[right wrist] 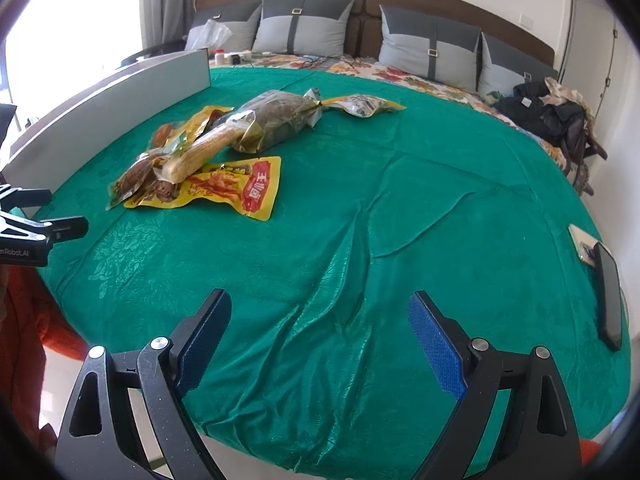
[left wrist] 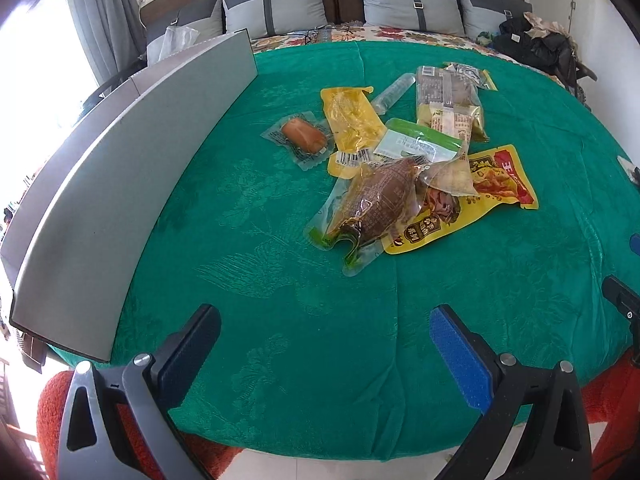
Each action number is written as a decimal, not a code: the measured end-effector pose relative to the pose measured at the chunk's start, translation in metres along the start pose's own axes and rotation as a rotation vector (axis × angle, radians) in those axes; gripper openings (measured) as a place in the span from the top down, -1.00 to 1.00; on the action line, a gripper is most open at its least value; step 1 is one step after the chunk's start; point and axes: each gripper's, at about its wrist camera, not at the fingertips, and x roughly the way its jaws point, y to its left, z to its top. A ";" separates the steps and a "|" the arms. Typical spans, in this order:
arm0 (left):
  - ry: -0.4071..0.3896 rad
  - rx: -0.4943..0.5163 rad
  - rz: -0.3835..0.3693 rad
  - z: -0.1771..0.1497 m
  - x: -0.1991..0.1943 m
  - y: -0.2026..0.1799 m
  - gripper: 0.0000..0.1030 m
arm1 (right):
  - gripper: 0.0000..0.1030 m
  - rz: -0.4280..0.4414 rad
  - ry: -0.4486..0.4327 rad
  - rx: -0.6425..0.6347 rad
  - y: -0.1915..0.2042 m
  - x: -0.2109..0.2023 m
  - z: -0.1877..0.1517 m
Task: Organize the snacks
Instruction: 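Move both tools toward the pile of snack packets on the green cloth, then grasp the brown vacuum-packed meat package with the left tool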
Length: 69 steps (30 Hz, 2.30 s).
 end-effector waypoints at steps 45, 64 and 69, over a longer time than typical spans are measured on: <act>0.039 0.142 -0.286 0.070 0.044 -0.005 -0.94 | -0.82 0.022 0.038 0.072 -0.011 0.024 -0.008; 0.107 -0.010 -0.178 0.026 0.022 0.032 -0.33 | -0.84 0.024 0.033 0.075 -0.013 0.025 -0.007; 0.106 -0.034 -0.107 0.025 0.030 0.040 -0.36 | -0.84 0.022 0.025 0.077 -0.013 0.024 -0.008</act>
